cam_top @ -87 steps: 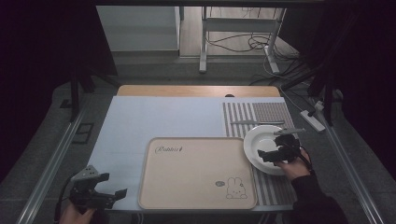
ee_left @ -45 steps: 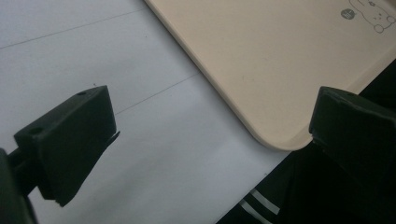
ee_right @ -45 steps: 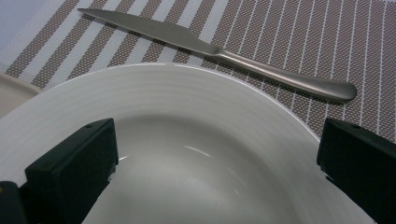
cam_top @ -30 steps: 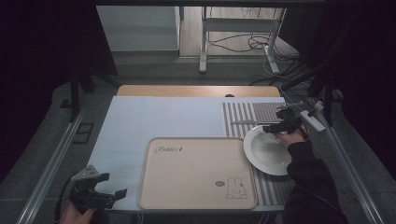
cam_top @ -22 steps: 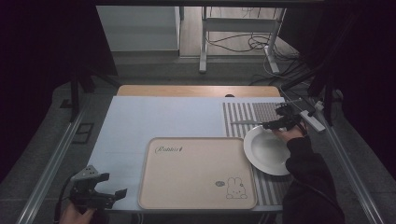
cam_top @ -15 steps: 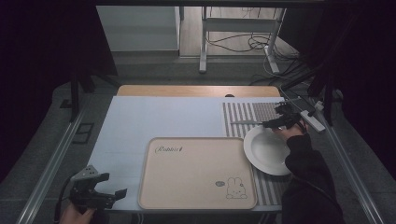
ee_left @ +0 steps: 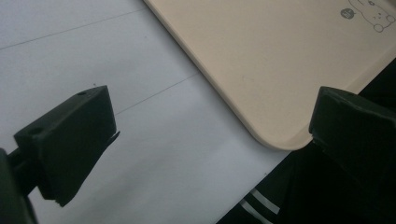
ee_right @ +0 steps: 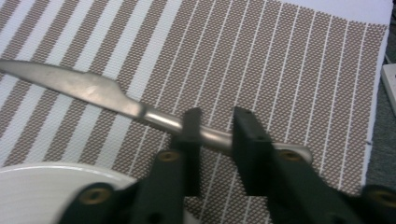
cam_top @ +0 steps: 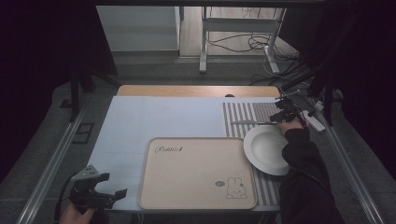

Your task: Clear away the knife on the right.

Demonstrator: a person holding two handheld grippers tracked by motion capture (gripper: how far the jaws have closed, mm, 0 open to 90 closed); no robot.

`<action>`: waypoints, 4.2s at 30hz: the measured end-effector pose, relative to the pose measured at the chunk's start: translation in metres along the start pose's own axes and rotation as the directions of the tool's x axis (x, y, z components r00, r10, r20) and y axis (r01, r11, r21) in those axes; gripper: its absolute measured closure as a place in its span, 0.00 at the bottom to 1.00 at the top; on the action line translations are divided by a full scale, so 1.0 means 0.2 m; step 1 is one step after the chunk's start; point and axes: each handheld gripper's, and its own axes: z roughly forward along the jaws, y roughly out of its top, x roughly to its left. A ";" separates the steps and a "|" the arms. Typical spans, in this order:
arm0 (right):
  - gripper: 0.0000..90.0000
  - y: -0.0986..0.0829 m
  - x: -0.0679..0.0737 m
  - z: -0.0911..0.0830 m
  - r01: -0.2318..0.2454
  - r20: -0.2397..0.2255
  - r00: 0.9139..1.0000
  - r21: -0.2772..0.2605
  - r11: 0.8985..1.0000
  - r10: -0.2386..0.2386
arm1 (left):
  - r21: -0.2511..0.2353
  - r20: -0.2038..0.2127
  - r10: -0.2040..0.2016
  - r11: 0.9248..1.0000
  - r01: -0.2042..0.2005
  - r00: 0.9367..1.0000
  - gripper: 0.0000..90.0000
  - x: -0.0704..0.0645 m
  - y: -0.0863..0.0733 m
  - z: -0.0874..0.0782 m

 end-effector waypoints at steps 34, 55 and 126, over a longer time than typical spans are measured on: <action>1.00 -0.15 -0.10 -0.02 0.002 0.003 1.000 0.143 0.990 -0.002 | 0.011 -0.007 0.002 1.000 -0.002 1.000 0.01 0.00 0.00 0.01; 0.12 0.06 0.00 0.08 -0.029 0.008 1.000 0.095 0.995 0.028 | 0.009 -0.004 0.001 1.000 -0.001 1.000 0.01 0.00 0.00 0.00; 0.90 -0.07 0.04 -0.26 0.128 -0.142 0.982 -0.012 0.992 -0.128 | 0.020 -0.015 0.002 1.000 -0.002 1.000 0.01 -0.01 0.01 0.01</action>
